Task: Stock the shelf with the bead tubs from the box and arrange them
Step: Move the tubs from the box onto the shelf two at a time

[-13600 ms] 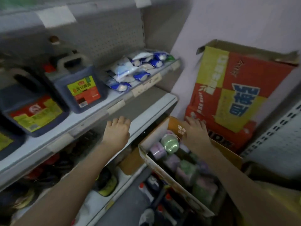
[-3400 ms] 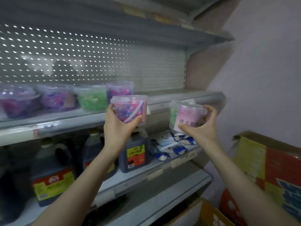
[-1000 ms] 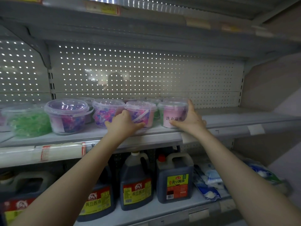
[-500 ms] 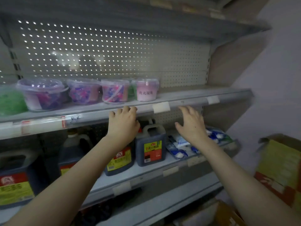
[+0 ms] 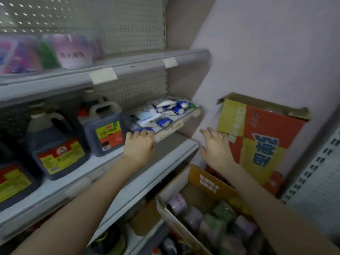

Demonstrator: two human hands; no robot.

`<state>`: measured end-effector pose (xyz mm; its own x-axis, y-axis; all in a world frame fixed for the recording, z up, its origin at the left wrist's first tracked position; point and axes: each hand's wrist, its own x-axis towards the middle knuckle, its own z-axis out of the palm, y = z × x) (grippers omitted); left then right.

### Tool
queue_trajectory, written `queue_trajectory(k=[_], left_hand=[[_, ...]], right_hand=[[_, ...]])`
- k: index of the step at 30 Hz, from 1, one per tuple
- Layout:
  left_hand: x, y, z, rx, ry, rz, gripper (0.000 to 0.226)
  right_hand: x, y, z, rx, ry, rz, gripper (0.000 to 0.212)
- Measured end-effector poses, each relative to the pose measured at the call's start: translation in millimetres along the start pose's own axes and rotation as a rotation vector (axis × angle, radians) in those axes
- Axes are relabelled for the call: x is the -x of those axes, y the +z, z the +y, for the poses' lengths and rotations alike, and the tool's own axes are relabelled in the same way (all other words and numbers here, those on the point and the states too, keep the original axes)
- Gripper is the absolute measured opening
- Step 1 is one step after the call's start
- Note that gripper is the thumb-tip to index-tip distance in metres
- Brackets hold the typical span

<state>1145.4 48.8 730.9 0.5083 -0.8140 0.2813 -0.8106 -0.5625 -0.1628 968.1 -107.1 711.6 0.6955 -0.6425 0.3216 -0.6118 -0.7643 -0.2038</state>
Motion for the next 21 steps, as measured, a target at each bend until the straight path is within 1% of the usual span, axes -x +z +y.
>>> queue_trajectory(k=[4, 7, 10, 15, 18, 21], left_hand=[[-11.8, 36.4, 37.7, 0.027, 0.119, -0.104, 0.037], [-22.6, 59.0, 60.9, 0.041, 0.216, -0.126, 0.035], [-34.8, 82.9, 84.0, 0.061, 0.307, -0.147, 0.038], [-52.0, 129.4, 118.4, 0.103, 0.437, -0.200, 0.037], [-58.0, 156.1, 131.9, 0.194, 0.516, -0.235, 0.034], [-65.0, 183.8, 146.7, 0.282, 0.571, -0.311, 0.023]], right_hand=[[24.4, 22.2, 38.1, 0.008, 0.128, -0.028, 0.055], [39.2, 38.1, 60.6, 0.027, 0.233, -0.052, 0.056], [52.3, 53.0, 79.3, 0.010, 0.368, -0.071, 0.059], [77.1, 88.2, 113.5, -0.066, 0.564, -0.098, 0.058], [91.8, 109.4, 128.4, -0.112, 0.699, -0.106, 0.060], [104.9, 131.2, 135.7, -0.208, 0.835, -0.076, 0.056]])
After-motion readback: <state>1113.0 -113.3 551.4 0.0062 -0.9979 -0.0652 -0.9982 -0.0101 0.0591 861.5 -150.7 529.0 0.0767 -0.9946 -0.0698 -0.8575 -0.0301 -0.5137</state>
